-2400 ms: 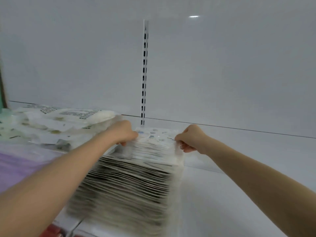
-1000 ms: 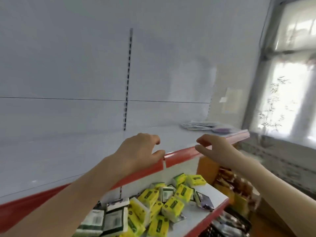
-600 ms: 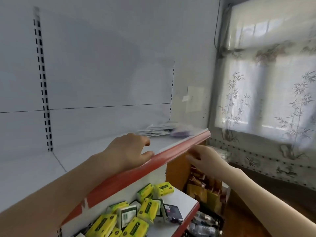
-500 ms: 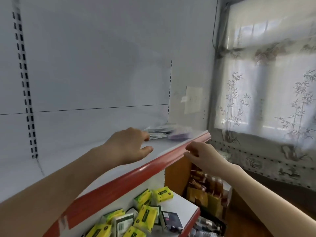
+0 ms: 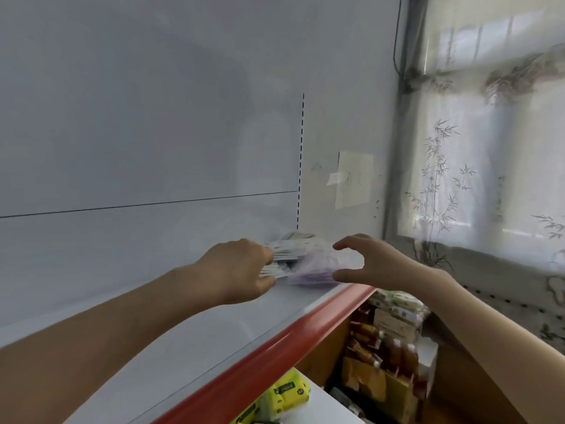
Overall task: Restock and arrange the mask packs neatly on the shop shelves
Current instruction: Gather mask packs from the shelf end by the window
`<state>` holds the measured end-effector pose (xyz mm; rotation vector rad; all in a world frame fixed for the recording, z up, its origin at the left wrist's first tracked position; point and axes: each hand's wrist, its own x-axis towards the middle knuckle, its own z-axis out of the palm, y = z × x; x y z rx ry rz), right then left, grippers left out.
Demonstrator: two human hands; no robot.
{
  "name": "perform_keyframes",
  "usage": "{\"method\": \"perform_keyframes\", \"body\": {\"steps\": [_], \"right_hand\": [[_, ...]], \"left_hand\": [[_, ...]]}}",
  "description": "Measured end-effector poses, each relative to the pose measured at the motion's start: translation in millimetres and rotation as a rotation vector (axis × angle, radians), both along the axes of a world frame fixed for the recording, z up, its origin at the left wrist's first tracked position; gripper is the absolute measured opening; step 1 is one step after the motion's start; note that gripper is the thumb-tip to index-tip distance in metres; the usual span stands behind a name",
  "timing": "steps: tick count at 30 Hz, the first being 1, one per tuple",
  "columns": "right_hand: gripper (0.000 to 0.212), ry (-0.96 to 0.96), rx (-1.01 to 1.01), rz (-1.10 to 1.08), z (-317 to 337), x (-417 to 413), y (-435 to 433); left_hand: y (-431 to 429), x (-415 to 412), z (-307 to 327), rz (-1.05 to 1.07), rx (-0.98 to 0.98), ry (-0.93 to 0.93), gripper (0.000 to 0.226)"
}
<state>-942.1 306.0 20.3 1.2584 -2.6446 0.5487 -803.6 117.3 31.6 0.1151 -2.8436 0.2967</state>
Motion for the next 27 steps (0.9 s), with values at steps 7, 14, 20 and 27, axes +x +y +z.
{"method": "perform_keyframes", "body": {"steps": [7, 14, 20, 27], "right_hand": [[0.044, -0.014, 0.051, 0.187, -3.6, -62.8, -19.4], [0.043, -0.020, 0.021, 0.393, -7.5, -103.0, -7.3], [0.066, -0.069, 0.040, 0.529, -9.8, -118.9, -3.1], [0.048, 0.198, -0.073, 0.573, -17.7, -127.8, -17.7]], "left_hand": [[14.3, -60.5, -25.5, -0.110, -0.047, -0.019, 0.048], [32.2, -106.9, -36.8, -0.078, 0.129, -0.139, 0.040], [31.7, -111.7, -34.4, -0.004, 0.248, 0.006, 0.027], [33.7, -108.0, -27.8, 0.036, 0.437, 0.276, 0.022]]}}
